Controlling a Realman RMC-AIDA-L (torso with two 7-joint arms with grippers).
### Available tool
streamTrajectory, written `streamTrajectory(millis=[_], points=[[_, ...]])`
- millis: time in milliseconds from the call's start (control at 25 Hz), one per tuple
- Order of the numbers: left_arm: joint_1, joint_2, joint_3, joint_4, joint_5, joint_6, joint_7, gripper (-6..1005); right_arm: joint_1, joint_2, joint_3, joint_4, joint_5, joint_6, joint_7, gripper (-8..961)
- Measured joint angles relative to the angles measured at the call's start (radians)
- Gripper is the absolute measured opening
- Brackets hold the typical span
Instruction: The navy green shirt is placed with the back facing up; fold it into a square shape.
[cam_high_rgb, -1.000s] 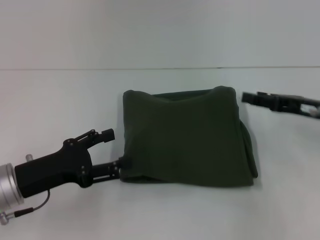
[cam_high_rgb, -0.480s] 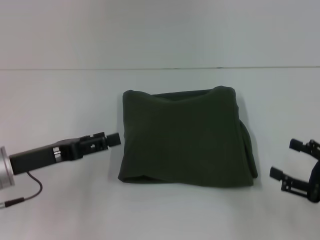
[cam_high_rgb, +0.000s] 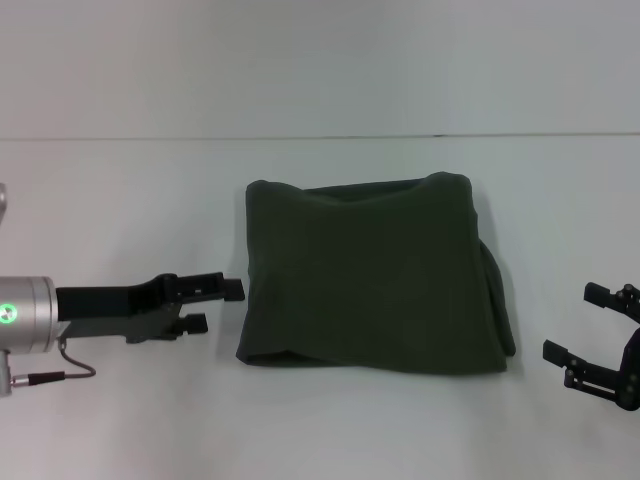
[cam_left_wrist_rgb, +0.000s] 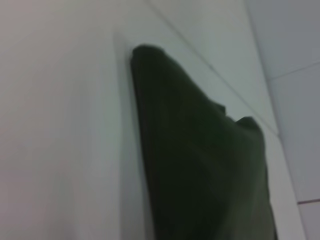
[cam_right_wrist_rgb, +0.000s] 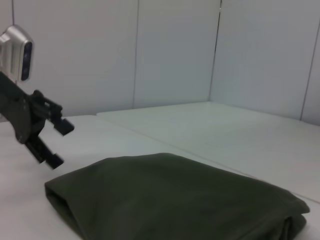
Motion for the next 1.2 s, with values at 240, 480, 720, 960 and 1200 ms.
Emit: streamTrajectory(millis=[240,480,720,960,1200], points=[[-0.006,0.000,0.020,-0.023,0.023,-0.022,-0.071,948,0.004,0.000,0.006,0.001,0.002,0.022,-0.005,925],[-0.014,-0.003,0.023,-0.103,0.024,-0.088,-0.079,948,0.014,0.001,0.007,0.003,0.003,0.027,-0.002,925],[-0.024,-0.016,0.023,-0.126,0.015,-0.099,-0.065,947,0.024,0.001,0.007,0.008,0.004,0.032,-0.002,924],[-0.040,-0.037,0.021,-0.128,0.015,-0.115,-0.056,934,0.027,0.002,0.007,0.011,0.001,0.040,-0.002,924],[-0.042,-0.039,0.013,-0.148,0.008,-0.141,-0.034,863,0.025,0.002,0.007,0.011,0.000,0.040,-0.002,925]])
